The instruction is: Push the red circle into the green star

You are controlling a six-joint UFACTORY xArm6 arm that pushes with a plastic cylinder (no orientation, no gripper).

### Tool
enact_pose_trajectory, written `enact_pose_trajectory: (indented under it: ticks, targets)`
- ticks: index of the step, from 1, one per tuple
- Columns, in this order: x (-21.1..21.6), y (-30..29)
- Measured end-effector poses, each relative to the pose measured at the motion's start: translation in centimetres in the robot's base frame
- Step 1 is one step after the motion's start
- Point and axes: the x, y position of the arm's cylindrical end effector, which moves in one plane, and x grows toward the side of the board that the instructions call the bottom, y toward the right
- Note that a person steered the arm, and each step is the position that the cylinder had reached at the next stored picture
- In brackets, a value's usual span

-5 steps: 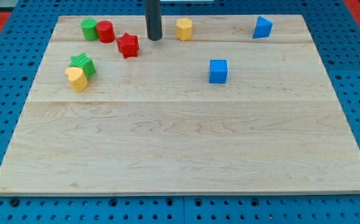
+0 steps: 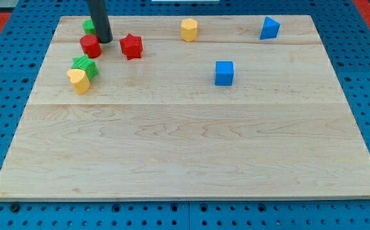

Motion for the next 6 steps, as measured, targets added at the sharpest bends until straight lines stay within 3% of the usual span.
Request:
enact_pose_trajectory:
  ticks: [1,5,6]
  targets:
    - [-0.8,-2.9]
    - [9.0,-1.9]
    - [9.7,-5.8]
